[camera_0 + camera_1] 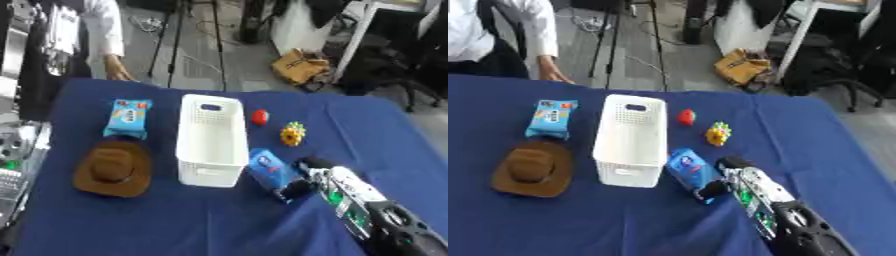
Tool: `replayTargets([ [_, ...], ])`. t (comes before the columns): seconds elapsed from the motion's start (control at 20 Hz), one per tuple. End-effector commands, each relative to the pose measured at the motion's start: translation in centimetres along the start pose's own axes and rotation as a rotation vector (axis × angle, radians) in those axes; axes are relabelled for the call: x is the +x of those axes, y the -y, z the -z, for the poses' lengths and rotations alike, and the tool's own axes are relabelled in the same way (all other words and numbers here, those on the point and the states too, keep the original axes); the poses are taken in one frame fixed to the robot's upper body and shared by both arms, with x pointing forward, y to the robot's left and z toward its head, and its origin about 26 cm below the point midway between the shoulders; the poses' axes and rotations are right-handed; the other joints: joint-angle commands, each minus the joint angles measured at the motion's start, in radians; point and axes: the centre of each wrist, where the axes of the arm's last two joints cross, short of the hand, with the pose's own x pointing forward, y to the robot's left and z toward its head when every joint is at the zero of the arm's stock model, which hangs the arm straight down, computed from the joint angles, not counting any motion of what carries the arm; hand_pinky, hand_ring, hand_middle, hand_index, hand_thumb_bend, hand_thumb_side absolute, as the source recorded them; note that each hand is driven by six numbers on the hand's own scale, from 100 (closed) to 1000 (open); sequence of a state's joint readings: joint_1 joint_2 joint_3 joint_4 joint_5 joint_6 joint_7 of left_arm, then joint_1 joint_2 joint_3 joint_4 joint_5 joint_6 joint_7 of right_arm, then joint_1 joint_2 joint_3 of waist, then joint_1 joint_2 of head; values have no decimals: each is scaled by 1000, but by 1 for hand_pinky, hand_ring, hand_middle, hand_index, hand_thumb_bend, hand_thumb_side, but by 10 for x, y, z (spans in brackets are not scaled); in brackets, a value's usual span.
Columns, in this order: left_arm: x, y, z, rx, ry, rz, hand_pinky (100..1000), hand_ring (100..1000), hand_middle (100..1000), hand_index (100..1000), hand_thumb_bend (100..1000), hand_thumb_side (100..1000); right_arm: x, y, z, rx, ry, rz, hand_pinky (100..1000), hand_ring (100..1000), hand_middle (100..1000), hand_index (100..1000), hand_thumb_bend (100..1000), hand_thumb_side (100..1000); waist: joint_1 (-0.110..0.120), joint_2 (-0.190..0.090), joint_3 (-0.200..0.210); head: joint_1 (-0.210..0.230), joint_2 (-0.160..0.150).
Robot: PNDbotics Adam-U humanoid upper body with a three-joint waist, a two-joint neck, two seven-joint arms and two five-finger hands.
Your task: Pick up objects on the table and place them in the box.
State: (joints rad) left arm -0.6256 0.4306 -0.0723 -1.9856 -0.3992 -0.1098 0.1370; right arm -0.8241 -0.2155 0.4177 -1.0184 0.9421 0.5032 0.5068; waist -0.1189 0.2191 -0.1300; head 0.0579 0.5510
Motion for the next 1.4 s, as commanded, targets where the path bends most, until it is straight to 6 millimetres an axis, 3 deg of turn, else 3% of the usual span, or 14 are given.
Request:
replayTargets([
  [0.05,5,-4,7,10,30,2,1000,1000,928,1000,100,991,-8,2,1,0,-26,-13,882,975,626,794,523,573,7,-16,-1,-2,5],
  [0.15,5,-4,7,9,31,2,1000,1000,928,1000,100,991,-8,3,1,-2,-23,-9,881,974,620,787,522,574,7,-17,-1,-1,4],
  [0.2,5,-4,7,9,31,2,1000,1000,928,1000,100,990,-8,4,0,-5,-21,-8,877,963,576,721,494,585,7,-17,-2,-1,3],
  [0.4,6,-4,8,10,35,3,1000,1000,927,1000,100,988,-7,7,-1,-16,-13,-2,874,949,534,668,470,581,7,-20,-2,-1,1],
  [0.75,6,-4,9,7,38,2,1000,1000,927,1000,100,987,-5,10,-2,-32,-8,5,872,942,520,644,450,586,9,-20,-1,-3,0],
  [1.0,7,-4,9,5,39,1,1000,1000,927,1000,100,983,-3,20,-4,-70,-8,8,865,926,485,557,395,574,13,-20,-2,-6,-2],
  [1.4,7,-4,9,1,37,4,1000,1000,926,1000,100,978,-3,32,-8,-111,-14,-17,861,915,459,505,331,581,10,-21,-8,-6,-1],
])
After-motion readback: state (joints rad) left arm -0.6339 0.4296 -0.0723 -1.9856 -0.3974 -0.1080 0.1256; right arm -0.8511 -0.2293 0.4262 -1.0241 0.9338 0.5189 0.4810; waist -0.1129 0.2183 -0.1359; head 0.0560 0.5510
